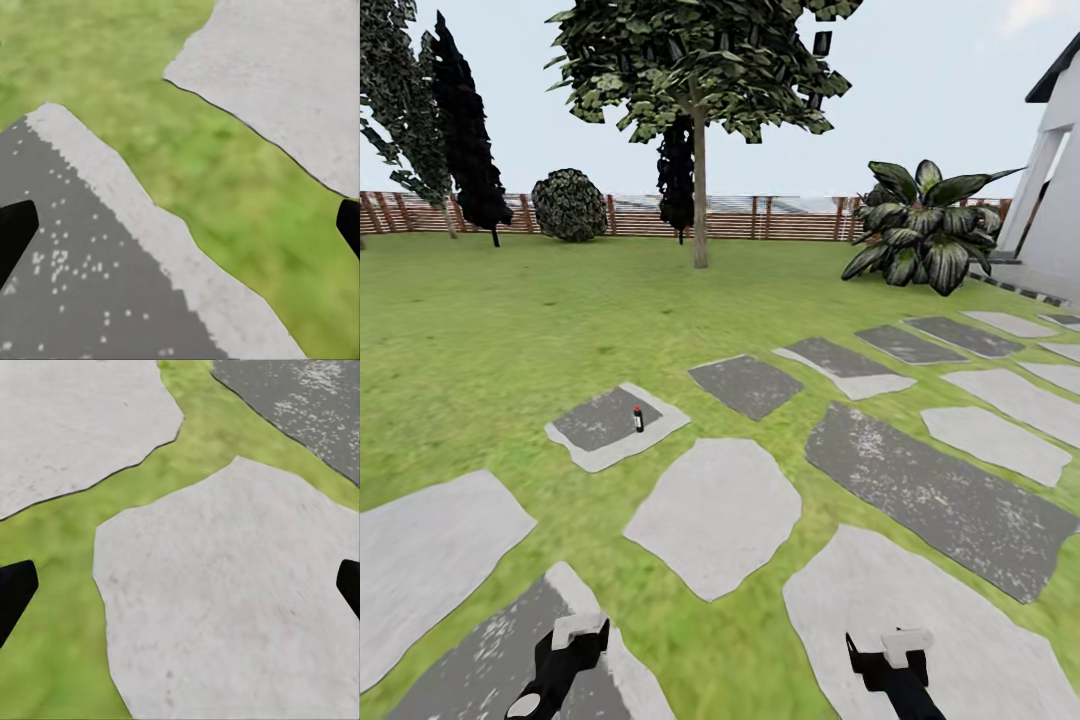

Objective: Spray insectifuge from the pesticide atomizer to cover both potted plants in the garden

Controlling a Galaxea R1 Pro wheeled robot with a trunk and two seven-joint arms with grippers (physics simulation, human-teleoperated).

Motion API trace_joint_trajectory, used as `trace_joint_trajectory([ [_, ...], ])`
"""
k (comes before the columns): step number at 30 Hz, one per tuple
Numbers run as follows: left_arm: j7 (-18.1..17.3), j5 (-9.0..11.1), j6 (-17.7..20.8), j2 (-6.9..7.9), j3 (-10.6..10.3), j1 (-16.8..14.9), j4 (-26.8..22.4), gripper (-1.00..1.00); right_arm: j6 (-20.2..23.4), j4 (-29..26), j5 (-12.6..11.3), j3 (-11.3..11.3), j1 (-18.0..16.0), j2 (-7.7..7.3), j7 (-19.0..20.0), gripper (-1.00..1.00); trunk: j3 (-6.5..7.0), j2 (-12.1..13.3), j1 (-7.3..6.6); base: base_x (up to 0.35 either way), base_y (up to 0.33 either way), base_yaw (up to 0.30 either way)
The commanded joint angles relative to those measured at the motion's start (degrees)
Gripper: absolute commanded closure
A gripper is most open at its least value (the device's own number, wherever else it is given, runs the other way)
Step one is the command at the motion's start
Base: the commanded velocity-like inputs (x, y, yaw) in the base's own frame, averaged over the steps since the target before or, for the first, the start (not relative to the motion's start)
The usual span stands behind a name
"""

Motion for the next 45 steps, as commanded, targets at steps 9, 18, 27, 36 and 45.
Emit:
trace_joint_trajectory([
  [9,-0.1,0.0,-0.2,-0.01,0.1,0.0,0.1,-1.0,-0.1,0.1,0.3,0.0,0.0,-0.02,0.0,-1.0,-0.05,0.0,0.02,0.324,0.101,0.0],
  [18,-0.1,0.0,-0.2,-0.04,0.1,0.0,0.1,-1.0,-0.1,0.1,0.3,0.0,0.0,-0.02,0.0,-1.0,-0.05,0.0,0.02,0.324,0.101,0.0],
  [27,-0.1,0.0,-0.2,-0.03,0.1,0.0,0.1,-1.0,-0.1,0.1,0.3,0.0,0.0,-0.02,0.0,-1.0,-0.05,0.0,0.02,0.324,0.101,0.0],
  [36,-0.1,0.0,-0.2,-0.02,0.1,0.0,0.1,-1.0,-0.2,0.1,0.3,0.0,0.0,-0.02,0.0,-1.0,-0.05,0.0,0.02,0.324,0.101,0.0],
  [45,-0.1,0.0,-0.2,-0.02,0.1,0.0,0.1,-1.0,-0.2,0.1,0.3,0.0,0.0,0.0,-0.1,-1.0,-0.05,0.0,0.02,0.324,0.101,0.0],
])
